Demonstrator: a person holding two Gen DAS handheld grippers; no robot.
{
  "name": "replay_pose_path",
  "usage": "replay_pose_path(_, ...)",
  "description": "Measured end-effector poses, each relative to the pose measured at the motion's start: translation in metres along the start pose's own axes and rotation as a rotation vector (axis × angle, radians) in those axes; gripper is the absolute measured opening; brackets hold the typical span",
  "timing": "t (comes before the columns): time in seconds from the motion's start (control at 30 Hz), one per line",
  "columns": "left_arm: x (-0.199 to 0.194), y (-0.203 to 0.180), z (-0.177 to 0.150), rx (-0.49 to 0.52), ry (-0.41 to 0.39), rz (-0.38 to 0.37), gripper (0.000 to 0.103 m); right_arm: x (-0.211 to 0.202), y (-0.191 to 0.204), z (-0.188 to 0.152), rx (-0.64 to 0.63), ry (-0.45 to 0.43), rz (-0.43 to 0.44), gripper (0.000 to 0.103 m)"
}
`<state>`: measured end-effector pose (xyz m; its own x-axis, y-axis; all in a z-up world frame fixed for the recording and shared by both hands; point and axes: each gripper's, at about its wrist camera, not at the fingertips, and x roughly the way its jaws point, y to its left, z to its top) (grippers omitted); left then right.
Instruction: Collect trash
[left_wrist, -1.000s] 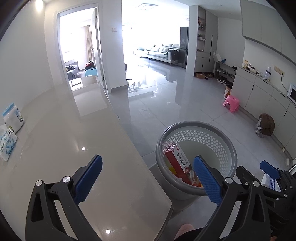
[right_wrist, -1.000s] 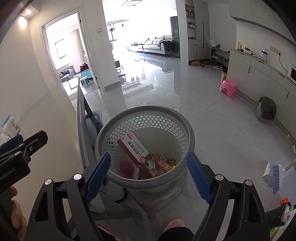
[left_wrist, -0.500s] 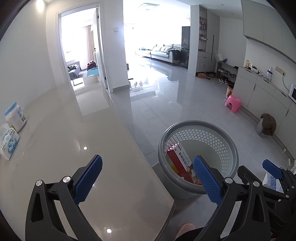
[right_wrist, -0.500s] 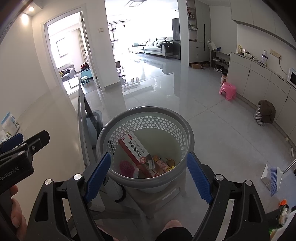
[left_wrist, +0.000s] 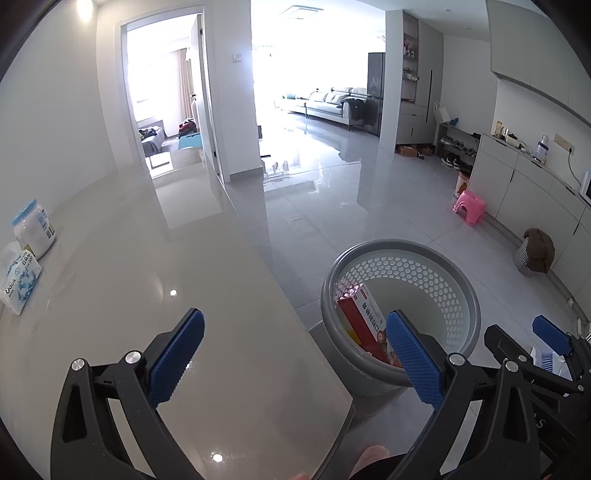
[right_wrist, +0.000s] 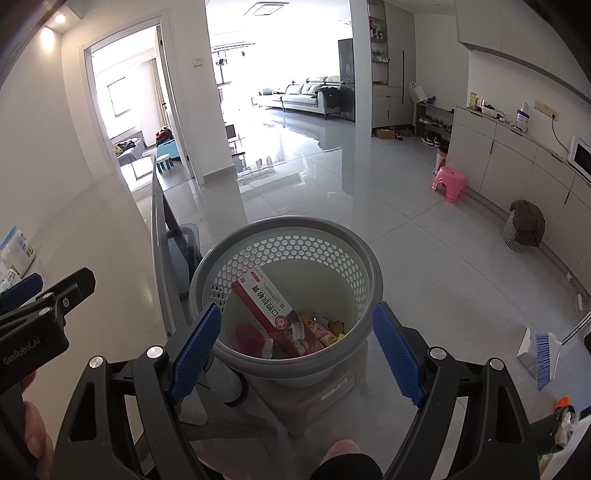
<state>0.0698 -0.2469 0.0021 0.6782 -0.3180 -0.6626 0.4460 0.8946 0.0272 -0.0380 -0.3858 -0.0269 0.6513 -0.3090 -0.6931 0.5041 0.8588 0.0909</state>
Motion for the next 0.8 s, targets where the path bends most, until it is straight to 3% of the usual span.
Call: replay_pose_path(0.8, 0.0080, -0.0078, -0.0049, 0.007, 0.006, 0.013, 0.097, -0.0049, 0.0033, 0.0021, -0.006, -0.012, -0.012, 0.081)
